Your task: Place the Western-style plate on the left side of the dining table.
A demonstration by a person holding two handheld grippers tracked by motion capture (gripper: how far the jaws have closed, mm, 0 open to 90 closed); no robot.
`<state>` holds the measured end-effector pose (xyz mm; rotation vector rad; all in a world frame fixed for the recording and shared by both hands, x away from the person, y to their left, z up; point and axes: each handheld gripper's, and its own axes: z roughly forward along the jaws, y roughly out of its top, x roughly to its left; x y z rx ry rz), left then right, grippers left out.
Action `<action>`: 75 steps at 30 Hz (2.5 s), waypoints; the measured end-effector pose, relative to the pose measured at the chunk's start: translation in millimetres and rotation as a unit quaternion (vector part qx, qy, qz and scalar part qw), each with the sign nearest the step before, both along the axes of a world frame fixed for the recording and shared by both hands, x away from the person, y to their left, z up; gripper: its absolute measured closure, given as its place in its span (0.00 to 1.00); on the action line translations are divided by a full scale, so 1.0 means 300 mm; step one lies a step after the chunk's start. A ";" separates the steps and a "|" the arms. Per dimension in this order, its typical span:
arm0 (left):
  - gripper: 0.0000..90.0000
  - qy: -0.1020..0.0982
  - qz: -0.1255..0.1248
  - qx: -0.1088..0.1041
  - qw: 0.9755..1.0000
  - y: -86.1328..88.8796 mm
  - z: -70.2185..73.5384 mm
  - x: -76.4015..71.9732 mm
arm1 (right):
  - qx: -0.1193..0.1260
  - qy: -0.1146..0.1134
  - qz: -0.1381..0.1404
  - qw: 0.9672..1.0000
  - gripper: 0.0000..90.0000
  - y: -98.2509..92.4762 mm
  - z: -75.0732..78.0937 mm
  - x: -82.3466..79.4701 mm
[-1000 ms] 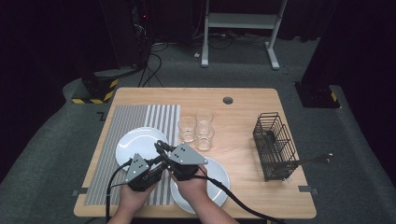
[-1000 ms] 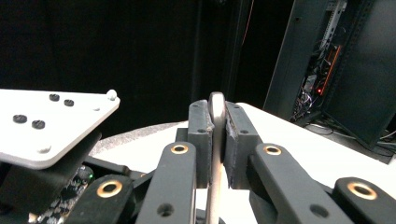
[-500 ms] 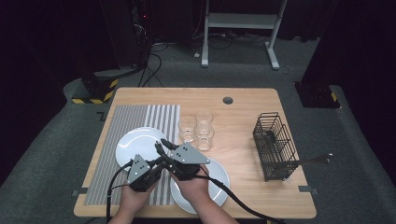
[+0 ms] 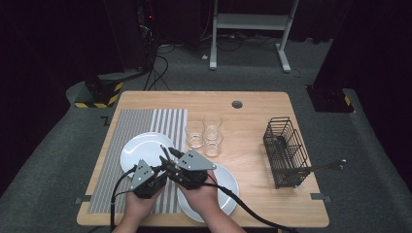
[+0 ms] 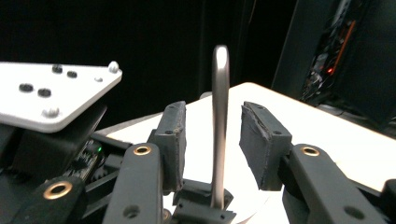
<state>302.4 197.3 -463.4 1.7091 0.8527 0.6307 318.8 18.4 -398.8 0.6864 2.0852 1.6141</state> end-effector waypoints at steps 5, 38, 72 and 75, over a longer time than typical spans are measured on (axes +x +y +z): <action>0.88 0.002 -0.001 -0.004 1.000 0.007 -0.002 0.001 | -0.008 0.013 0.003 1.000 0.68 0.002 -0.015 0.001; 0.88 0.001 -0.004 0.003 1.000 0.002 0.001 -0.002 | -0.016 0.023 -0.021 0.999 0.91 0.010 -0.101 0.003; 0.82 0.003 -0.001 0.002 1.000 0.093 0.104 -0.054 | -0.020 0.018 -0.027 0.999 0.92 0.003 -0.102 0.012; 0.83 -0.004 0.000 -0.005 1.000 0.098 0.116 -0.059 | -0.019 0.017 -0.026 0.999 0.92 0.002 -0.103 0.010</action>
